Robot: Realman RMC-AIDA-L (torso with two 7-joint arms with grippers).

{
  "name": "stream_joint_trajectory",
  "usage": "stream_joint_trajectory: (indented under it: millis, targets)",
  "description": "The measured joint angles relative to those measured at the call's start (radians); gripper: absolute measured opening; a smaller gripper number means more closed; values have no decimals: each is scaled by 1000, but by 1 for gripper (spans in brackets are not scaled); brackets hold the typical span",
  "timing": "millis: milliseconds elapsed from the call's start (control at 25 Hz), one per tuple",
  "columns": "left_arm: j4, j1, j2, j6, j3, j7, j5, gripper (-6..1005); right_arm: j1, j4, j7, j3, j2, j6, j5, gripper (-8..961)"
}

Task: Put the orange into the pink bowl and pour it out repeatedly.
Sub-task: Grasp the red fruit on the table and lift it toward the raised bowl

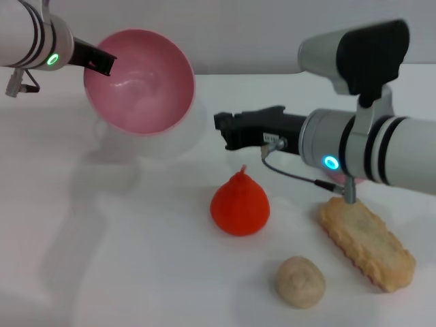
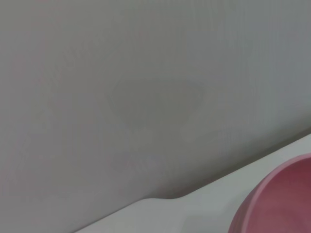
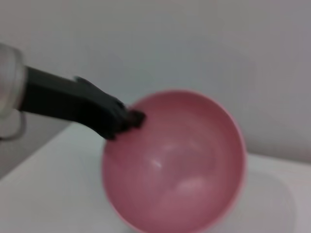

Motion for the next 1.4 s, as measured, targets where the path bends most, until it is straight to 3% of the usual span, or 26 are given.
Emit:
stream_joint_trajectory:
  millis: [240, 600, 840, 1040, 1160, 1360, 1400]
  targets:
    - [-5, -4, 0, 9, 0, 0, 1, 45, -21, -106, 3, 38, 1, 60, -20, -1]
    - [-25, -10, 0, 9, 2, 6, 1, 45, -25, 27, 3, -13, 3, -18, -63, -1]
    - [-28, -14, 0, 10, 8, 7, 0, 45, -12, 62, 5, -31, 3, -45, -70, 112]
    - [-30, -17, 0, 9, 9, 7, 0, 45, -15, 79, 9, -40, 4, -61, -68, 330]
    - [-32, -18, 0, 7, 11, 7, 0, 45, -13, 100, 22, -50, 4, -63, -67, 566]
    - [-38, -19, -1, 6, 17, 8, -4, 45, -6, 150, 33, -71, 5, -67, -43, 748]
    - [-41, -20, -1, 6, 19, 8, -4, 45, -6, 158, 33, -74, 5, -69, -34, 747]
